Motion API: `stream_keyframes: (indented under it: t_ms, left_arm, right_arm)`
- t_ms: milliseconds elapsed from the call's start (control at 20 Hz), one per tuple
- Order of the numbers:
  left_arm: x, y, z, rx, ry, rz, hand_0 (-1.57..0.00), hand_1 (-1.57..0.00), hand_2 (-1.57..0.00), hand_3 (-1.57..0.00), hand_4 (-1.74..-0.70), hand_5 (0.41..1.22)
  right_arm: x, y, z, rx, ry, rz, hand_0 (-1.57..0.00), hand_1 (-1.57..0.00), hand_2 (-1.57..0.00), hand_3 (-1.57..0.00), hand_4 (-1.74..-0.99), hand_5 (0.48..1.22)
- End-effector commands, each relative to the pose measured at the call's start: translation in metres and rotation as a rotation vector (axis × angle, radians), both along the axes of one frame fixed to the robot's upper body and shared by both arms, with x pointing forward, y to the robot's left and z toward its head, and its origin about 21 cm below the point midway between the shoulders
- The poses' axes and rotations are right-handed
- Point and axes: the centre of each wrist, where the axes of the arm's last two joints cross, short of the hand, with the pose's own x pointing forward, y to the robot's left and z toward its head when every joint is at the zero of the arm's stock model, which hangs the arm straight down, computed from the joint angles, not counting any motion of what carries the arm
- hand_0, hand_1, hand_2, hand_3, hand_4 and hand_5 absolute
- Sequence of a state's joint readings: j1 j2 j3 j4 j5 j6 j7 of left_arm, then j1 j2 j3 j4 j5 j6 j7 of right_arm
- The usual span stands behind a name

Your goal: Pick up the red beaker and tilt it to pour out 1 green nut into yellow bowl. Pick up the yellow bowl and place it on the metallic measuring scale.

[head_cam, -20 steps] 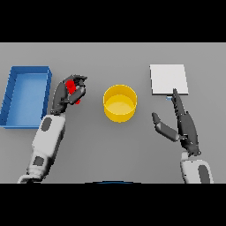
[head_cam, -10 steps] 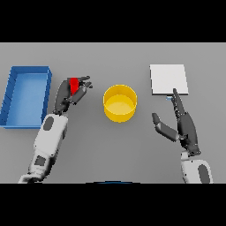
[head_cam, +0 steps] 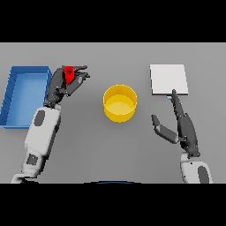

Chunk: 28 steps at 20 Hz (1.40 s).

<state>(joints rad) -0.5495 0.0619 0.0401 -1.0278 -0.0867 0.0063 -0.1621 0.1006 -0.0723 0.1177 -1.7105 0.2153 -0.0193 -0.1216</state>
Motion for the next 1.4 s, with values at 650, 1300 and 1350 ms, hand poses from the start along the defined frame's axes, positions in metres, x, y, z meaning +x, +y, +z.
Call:
stream_keyframes:
  t_ms: [650, 1300, 1350]
  left_arm:
    - [0.020, -0.032, 0.060, 0.715, -0.082, -0.193, -1.57, -1.57, -1.57, -1.57, -1.74, 1.134]
    - [0.032, -0.092, 0.089, 1.586, -0.227, -0.439, -1.57, -1.57, -1.57, -1.35, -1.72, 1.215]
    - [0.032, -0.097, 0.097, 1.627, -0.240, -0.464, -1.57, -1.57, -1.57, -1.33, -1.72, 1.216]
  right_arm:
    - [0.001, 0.003, 0.003, -0.024, 0.018, -0.004, 0.00, 0.00, 0.00, 0.00, -1.178, 0.667]
    - [-0.002, 0.000, 0.000, 0.058, 0.044, -0.015, 0.00, 0.00, 0.00, 0.00, -1.197, 0.659]
    - [-0.004, 0.001, -0.001, 0.062, 0.053, -0.006, 0.00, 0.00, 0.00, 0.00, -1.202, 0.651]
